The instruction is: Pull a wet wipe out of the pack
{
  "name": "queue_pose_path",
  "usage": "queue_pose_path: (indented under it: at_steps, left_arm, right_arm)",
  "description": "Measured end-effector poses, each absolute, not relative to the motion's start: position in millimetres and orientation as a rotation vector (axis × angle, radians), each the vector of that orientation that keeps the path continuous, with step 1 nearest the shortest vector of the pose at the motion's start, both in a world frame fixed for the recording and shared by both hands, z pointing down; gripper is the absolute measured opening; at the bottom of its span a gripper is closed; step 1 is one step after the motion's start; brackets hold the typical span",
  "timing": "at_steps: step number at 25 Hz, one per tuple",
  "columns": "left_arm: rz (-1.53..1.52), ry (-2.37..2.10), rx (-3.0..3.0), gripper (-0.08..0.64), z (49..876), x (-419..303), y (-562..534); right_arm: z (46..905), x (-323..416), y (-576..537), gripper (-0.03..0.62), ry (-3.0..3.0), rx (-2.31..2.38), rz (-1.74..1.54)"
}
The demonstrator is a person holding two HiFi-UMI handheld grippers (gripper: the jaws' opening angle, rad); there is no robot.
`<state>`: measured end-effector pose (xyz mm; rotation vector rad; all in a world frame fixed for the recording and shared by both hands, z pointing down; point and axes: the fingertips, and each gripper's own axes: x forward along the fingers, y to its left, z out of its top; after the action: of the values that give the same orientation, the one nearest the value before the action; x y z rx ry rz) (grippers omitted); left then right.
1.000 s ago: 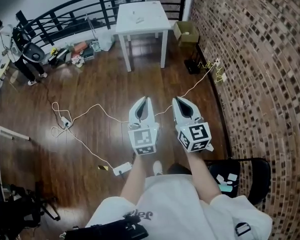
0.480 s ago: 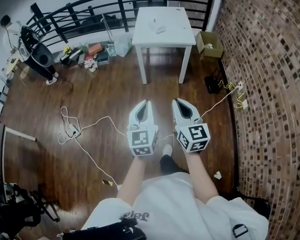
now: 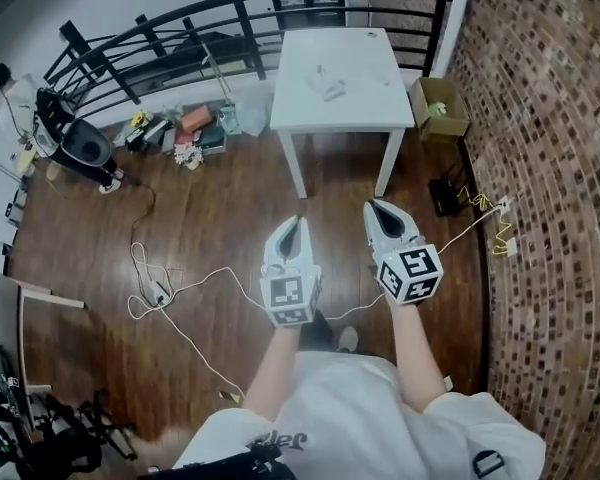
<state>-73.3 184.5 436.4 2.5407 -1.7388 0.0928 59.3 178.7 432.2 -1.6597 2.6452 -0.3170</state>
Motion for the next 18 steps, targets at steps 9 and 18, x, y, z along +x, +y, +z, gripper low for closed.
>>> queue_pose_path:
  at_steps: [9,18]
  left_arm:
    - [-0.001,-1.604,2.645,0.015,442,-42,-59]
    - [-0.124,-1.546,2.726,0.015,381,-62,-270]
  right_arm:
    - [457,31,-34,-0.011,2.719,-1.633,-0.292]
    - [408,10,-229,-0.011,2.68,-1.685,-0.145]
